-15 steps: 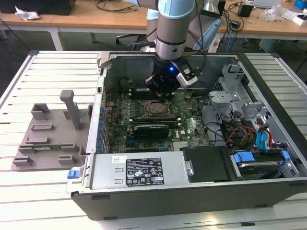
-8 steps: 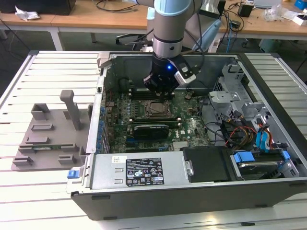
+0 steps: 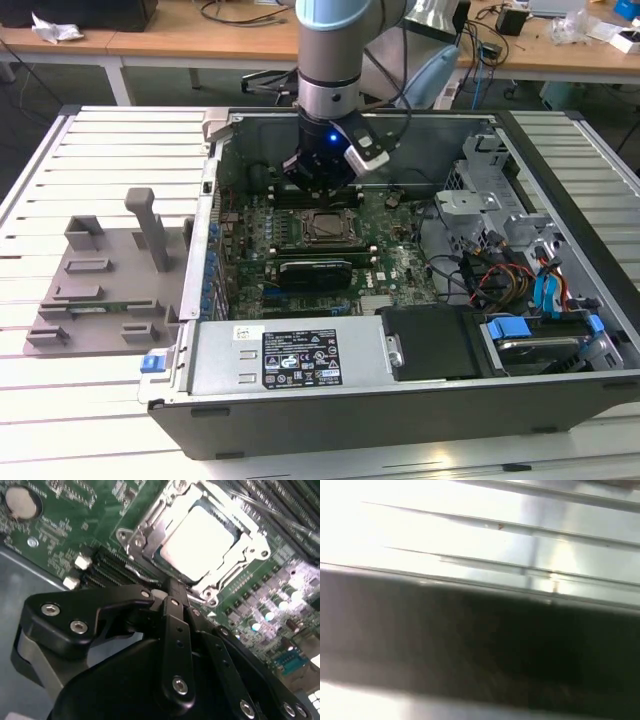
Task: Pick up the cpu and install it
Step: 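Install the first cpu locking lever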
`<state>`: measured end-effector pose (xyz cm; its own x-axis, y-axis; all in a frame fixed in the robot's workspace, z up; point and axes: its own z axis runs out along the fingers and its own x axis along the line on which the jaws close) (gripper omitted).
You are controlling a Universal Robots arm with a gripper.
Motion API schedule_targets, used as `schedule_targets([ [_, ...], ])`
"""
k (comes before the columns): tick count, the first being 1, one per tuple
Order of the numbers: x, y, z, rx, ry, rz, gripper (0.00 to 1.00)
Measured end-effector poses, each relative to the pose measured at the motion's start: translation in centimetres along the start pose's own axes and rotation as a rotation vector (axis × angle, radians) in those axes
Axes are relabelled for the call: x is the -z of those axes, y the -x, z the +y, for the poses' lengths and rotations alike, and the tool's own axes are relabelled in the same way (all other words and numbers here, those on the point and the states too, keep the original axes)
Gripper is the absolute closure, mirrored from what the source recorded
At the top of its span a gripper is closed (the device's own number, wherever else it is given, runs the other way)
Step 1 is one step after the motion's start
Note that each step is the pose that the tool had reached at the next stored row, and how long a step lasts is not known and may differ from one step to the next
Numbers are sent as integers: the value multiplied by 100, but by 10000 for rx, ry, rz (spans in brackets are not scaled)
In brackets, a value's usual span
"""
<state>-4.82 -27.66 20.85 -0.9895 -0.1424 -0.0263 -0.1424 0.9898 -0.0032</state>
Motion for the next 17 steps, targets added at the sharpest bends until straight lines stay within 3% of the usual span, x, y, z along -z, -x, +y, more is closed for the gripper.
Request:
schedule_targets([
  [4, -1, 0, 27, 1, -8, 0, 89],
  [8, 0, 7, 26, 4, -256, 38, 89],
  [17, -4, 60, 21, -797, -290, 53, 89],
])
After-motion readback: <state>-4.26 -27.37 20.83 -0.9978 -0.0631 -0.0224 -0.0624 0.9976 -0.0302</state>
